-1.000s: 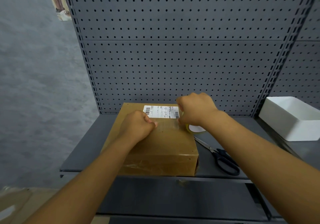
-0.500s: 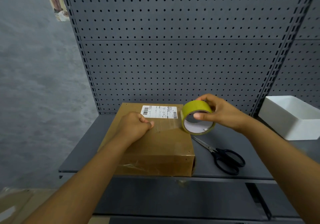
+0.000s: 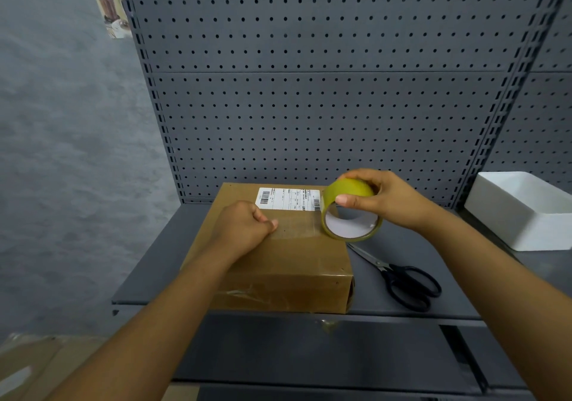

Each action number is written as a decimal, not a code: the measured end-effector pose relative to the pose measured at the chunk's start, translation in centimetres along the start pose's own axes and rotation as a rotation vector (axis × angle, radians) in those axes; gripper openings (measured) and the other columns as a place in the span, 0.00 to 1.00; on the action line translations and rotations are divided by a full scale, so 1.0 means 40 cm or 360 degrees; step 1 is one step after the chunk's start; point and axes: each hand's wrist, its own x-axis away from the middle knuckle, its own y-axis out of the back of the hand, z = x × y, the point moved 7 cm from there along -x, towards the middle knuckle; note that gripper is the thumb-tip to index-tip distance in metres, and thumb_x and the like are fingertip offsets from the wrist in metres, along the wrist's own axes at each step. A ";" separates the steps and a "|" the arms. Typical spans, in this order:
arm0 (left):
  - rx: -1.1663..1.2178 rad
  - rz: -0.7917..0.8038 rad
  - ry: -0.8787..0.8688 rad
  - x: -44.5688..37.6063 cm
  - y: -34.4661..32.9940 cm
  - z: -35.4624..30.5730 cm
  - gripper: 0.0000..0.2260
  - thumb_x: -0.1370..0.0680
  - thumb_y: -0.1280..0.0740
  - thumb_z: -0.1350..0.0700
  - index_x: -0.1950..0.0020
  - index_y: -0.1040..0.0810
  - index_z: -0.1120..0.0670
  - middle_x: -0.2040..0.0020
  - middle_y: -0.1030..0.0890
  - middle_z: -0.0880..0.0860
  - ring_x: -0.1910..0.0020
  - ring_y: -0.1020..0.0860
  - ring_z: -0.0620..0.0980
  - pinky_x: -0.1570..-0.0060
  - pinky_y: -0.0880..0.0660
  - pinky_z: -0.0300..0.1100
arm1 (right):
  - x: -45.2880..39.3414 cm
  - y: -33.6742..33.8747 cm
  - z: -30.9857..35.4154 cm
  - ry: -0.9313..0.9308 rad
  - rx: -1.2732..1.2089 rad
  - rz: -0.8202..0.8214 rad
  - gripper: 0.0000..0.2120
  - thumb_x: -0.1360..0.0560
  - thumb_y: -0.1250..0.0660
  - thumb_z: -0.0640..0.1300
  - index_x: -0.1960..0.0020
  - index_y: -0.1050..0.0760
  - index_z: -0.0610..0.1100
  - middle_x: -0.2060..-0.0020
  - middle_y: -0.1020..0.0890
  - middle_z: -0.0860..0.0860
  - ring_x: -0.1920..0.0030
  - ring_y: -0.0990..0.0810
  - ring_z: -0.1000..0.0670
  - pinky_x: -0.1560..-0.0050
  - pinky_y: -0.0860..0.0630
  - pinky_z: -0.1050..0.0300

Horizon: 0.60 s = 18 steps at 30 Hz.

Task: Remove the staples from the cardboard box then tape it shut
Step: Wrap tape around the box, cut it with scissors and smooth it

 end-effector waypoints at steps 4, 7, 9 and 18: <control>-0.0035 0.0005 0.0004 -0.005 -0.006 0.002 0.11 0.26 0.29 0.49 0.55 0.20 0.57 0.59 0.20 0.48 0.55 0.25 0.46 0.66 0.34 0.36 | 0.003 -0.004 0.009 -0.0006 0.0042 -0.0023 0.20 0.37 0.27 0.59 0.47 0.21 0.55 0.51 0.17 0.57 0.51 0.19 0.60 0.48 0.24 0.64; -0.0042 0.0005 0.0035 -0.013 -0.007 0.006 0.11 0.26 0.28 0.49 0.56 0.20 0.56 0.59 0.20 0.49 0.55 0.24 0.47 0.65 0.33 0.37 | -0.001 -0.006 0.014 -0.0011 0.0131 -0.0053 0.23 0.39 0.27 0.62 0.46 0.21 0.55 0.50 0.18 0.57 0.50 0.20 0.58 0.47 0.23 0.61; -0.0053 0.0013 0.0055 -0.019 -0.007 0.008 0.10 0.27 0.28 0.49 0.57 0.20 0.56 0.59 0.20 0.50 0.55 0.23 0.47 0.65 0.32 0.38 | -0.002 -0.007 0.018 -0.0020 0.0172 -0.0060 0.25 0.39 0.28 0.63 0.45 0.22 0.55 0.49 0.18 0.58 0.48 0.20 0.57 0.47 0.24 0.60; -0.0102 0.0020 0.0051 -0.022 -0.013 0.011 0.11 0.28 0.27 0.47 0.58 0.21 0.55 0.58 0.19 0.50 0.54 0.23 0.47 0.56 0.27 0.42 | -0.001 -0.015 0.013 -0.0091 0.0191 -0.0025 0.12 0.27 0.30 0.53 0.47 0.23 0.49 0.54 0.18 0.48 0.55 0.20 0.52 0.52 0.25 0.58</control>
